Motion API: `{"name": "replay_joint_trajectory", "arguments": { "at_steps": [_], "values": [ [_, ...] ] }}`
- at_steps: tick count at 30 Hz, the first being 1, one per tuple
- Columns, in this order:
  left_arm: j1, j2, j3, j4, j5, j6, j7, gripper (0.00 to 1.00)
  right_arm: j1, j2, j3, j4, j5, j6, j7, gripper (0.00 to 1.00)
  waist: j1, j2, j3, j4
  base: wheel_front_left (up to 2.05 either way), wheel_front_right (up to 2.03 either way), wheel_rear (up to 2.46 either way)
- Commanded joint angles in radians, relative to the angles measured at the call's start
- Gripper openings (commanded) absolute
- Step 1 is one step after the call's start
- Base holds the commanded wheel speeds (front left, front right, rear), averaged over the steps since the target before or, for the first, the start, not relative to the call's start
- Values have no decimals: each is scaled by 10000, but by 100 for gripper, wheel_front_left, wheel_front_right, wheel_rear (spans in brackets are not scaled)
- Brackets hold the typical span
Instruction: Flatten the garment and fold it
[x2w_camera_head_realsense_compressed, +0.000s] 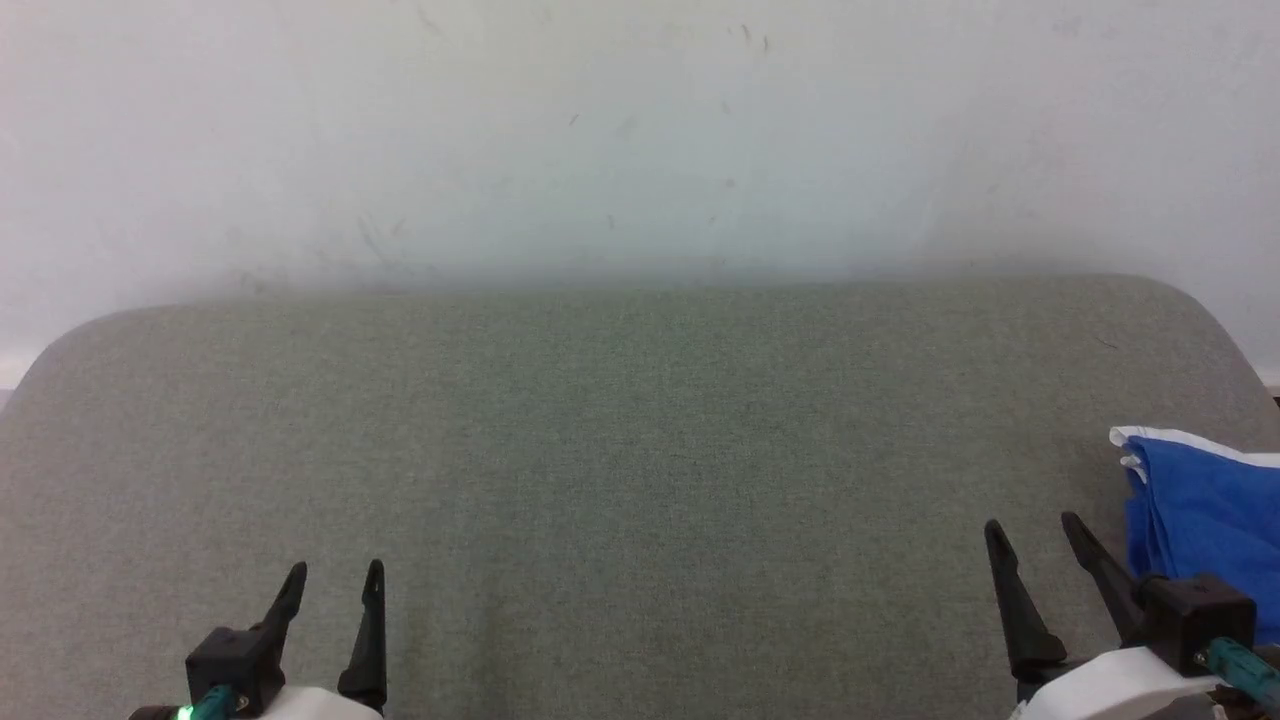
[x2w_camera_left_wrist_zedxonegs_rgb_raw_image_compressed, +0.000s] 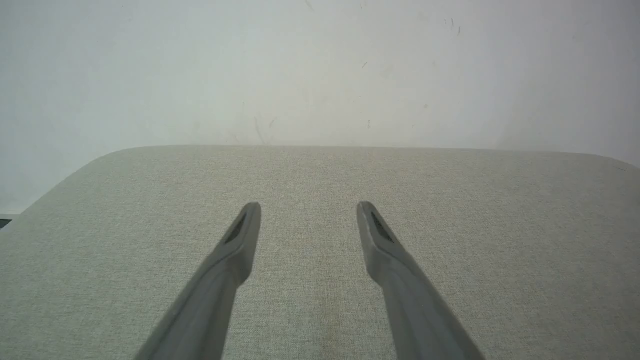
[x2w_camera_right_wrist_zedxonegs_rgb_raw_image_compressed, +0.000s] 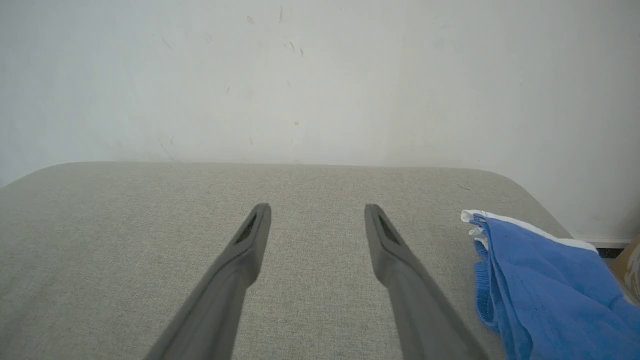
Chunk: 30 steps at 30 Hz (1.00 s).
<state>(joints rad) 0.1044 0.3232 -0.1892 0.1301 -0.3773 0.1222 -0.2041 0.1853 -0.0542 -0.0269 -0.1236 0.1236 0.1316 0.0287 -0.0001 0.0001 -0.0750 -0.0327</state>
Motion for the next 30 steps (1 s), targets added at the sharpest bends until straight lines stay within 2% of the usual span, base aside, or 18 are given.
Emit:
{"name": "replay_joint_trajectory", "arguments": {
  "at_steps": [1, 4, 5, 30],
  "values": [
    [120, -10, -32, 21, 24, -83, -84, 100, 151, 37, -27, -92, 8, -9, 32, 100, 1, -1, -39, 32, 0, 0, 0],
    [125, -9, -85, 38, 19, -104, -101, 100, 222, 38, -41, -142, 25, -9, 78, 100, 1, -1, -71, 54, 0, 0, 0],
    [1, -14, -77, 7, 2, -32, -20, 0, 109, 0, -27, -82, 1, 0, 59, 0, 1, -1, -71, 52, 0, 0, 0],
    [-179, -482, 263, -223, 652, -235, 372, 0, -234, 0, 31, 155, -212, -2, 0, 0, 1, -1, 70, 100, 0, 0, 0]
  ]
}}
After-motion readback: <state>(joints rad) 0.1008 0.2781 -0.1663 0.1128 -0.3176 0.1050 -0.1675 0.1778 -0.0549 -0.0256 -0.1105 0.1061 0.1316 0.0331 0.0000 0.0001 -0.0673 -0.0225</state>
